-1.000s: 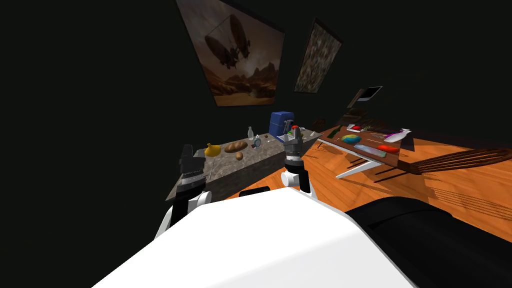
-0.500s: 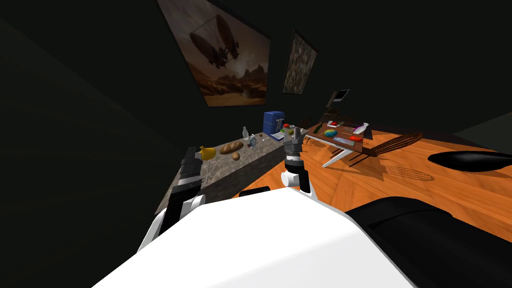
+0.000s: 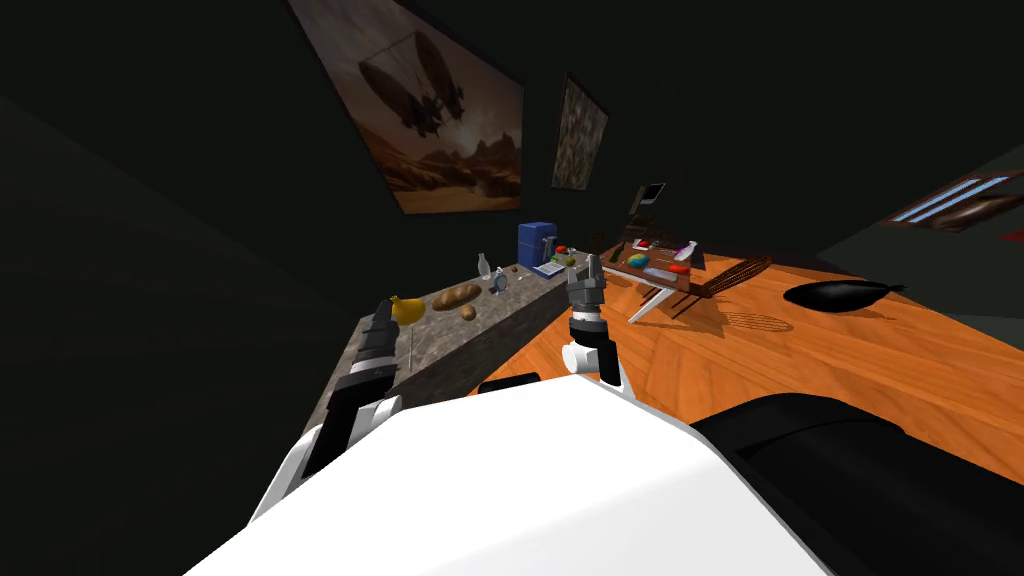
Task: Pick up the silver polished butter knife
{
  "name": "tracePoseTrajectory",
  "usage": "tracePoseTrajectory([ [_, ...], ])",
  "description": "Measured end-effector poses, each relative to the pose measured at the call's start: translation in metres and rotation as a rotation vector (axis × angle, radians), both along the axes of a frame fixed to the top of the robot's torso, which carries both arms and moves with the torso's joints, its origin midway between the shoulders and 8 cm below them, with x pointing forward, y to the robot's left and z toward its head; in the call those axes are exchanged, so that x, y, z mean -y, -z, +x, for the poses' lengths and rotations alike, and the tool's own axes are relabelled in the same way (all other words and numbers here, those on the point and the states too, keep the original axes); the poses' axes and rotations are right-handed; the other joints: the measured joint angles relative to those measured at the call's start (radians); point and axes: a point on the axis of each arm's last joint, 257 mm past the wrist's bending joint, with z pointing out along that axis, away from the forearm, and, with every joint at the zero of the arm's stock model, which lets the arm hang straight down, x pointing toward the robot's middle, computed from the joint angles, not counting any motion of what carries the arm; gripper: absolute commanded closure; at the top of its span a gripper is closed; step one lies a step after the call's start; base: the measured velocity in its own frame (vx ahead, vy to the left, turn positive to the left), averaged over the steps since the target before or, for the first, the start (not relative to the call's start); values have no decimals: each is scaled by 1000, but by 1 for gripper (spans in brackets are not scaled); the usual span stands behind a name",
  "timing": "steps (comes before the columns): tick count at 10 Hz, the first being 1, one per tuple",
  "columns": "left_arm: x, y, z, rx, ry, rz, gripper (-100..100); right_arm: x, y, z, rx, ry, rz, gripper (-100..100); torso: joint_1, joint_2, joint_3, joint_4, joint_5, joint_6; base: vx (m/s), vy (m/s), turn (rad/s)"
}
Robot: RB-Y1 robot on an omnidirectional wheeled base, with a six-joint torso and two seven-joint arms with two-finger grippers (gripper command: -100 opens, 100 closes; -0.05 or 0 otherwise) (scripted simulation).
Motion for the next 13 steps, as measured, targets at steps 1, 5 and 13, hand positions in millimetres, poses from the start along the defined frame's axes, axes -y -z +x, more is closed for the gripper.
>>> tracePoseTrajectory([
  [1,-11,11,-2,-42,-30,21,-100,0,0,0,0,0,0,0,1,1,0,0,0,0,-35,43,-124],
  [5,-34,38,-4,-165,-106,65,-100,0,0,0,0,0,0,0,0,-1,-1,0,0,0,-28,27,-163],
  [13,-85,96,-25,-414,-239,136,-100,0,0,0,0,0,0,0,0,-2,-1,0,0,0,-23,23,-155],
])
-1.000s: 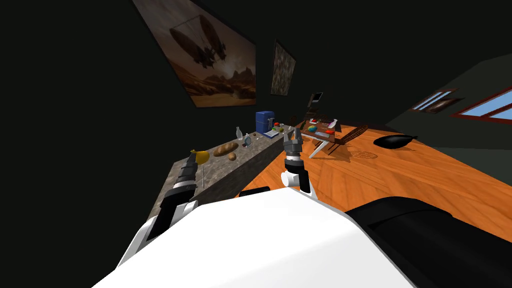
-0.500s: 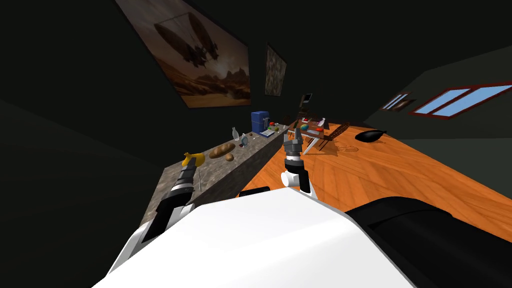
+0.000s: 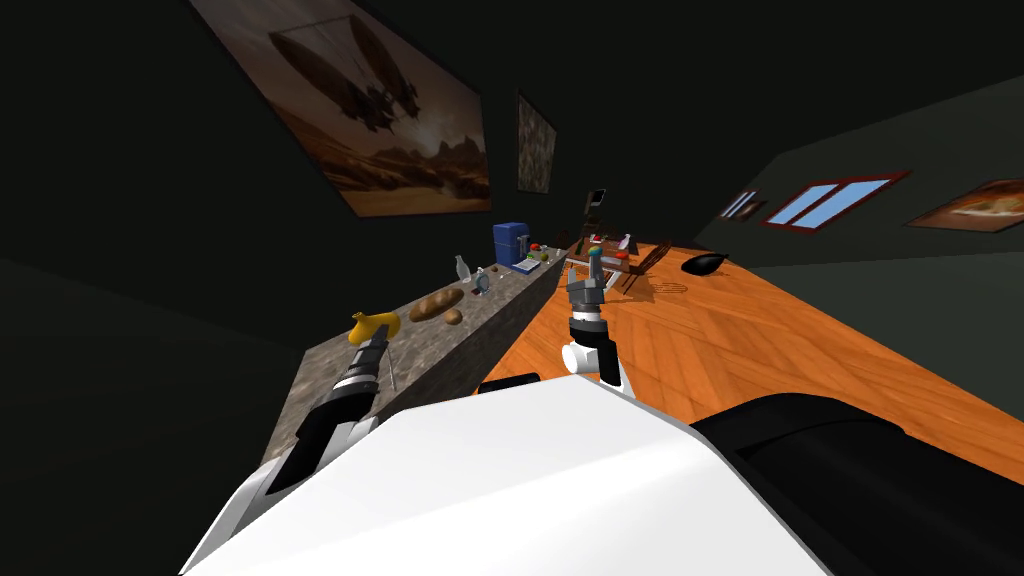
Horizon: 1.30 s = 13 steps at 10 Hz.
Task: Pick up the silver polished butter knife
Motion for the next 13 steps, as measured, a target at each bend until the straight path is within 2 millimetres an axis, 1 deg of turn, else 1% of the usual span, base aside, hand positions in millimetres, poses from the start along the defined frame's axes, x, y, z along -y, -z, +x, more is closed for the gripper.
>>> tracePoseTrajectory([
  [1,-3,7,-2,-28,-13,4,-100,0,0,0,0,0,0,0,0,0,0,0,0,-1,-15,19,-173],
  [2,-12,19,-8,-68,-32,13,-100,0,0,0,0,0,0,0,0,0,0,0,0,0,-13,18,-113],
  [5,-25,38,-19,-158,-72,29,-100,0,0,0,0,0,0,0,0,-1,0,0,0,-1,-10,15,-162],
  [6,-33,46,-28,-199,-88,36,-100,0,0,0,0,0,0,0,0,-1,0,0,0,0,-9,16,-97],
  [8,-44,62,-36,-266,-115,44,-100,0,0,0,0,0,0,0,0,-1,-1,0,0,0,-4,13,-121],
  [9,-50,67,-41,-294,-126,47,-100,0,0,0,0,0,0,0,0,-1,-1,0,0,-1,-3,10,-154],
  [10,-58,77,-49,-336,-142,51,-100,0,0,0,0,0,0,0,0,-1,-1,0,0,0,-2,14,-83],
  [13,-68,94,-68,-425,-172,61,-100,0,0,0,0,0,0,0,0,-2,-1,0,0,-1,4,11,-130],
])
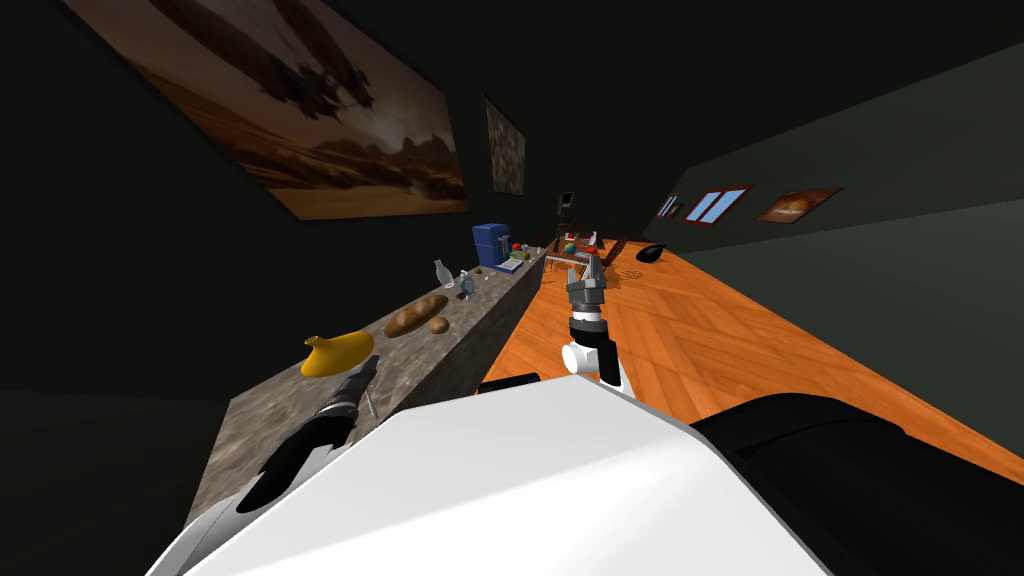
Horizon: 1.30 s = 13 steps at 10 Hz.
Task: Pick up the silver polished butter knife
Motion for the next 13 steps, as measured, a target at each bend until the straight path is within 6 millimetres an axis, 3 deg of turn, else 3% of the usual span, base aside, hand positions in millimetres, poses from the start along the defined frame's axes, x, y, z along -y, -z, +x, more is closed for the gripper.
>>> tracePoseTrajectory([
  [4,-19,29,-34,-158,-49,12,-100,0,0,0,0,0,0,0,0,-1,0,0,0,0,10,15,-134],
  [7,-35,56,-73,-313,-91,18,-100,0,0,0,0,0,0,0,1,-1,-1,0,0,0,20,18,-121],
  [13,-52,87,-129,-526,-138,17,-100,0,0,0,0,0,0,0,0,-2,-1,0,0,0,21,11,-91],
])
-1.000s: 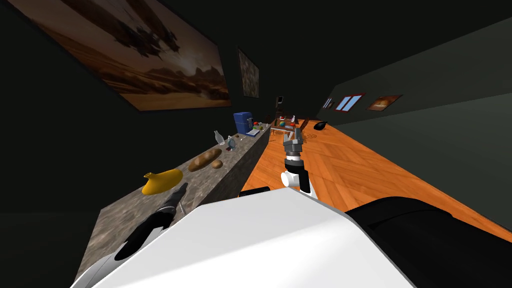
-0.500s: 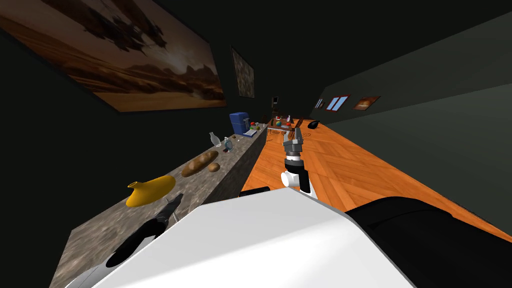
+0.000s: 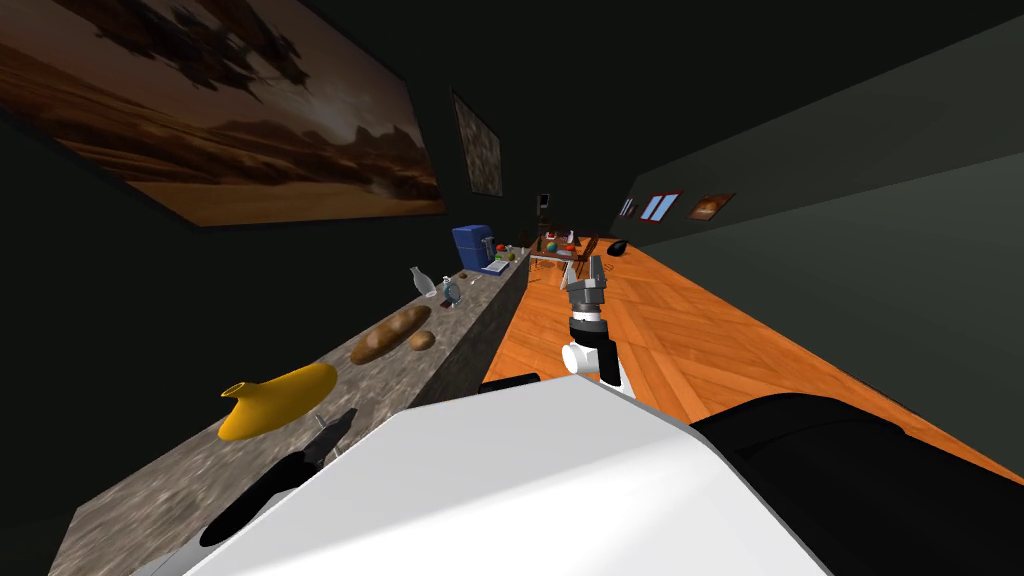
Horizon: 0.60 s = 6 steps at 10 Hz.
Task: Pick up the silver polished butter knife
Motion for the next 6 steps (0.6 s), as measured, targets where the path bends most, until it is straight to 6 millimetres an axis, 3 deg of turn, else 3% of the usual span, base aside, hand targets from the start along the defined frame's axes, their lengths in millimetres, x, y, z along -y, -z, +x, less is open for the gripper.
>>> tracePoseTrajectory([
  [2,-4,9,-17,-65,-14,-5,-100,0,0,0,0,0,0,0,0,0,0,0,0,0,15,9,-42],
  [3,-4,10,-19,-71,-16,-6,0,0,0,0,0,0,0,0,0,1,0,0,0,0,0,0,0],
  [4,-4,10,-19,-70,-16,-6,-100,0,0,0,0,0,0,0,-1,1,1,0,0,0,4,15,-29],
  [6,-8,16,-18,-69,-20,-5,-100,0,0,0,0,0,0,0,1,1,1,0,0,0,7,23,-23],
])
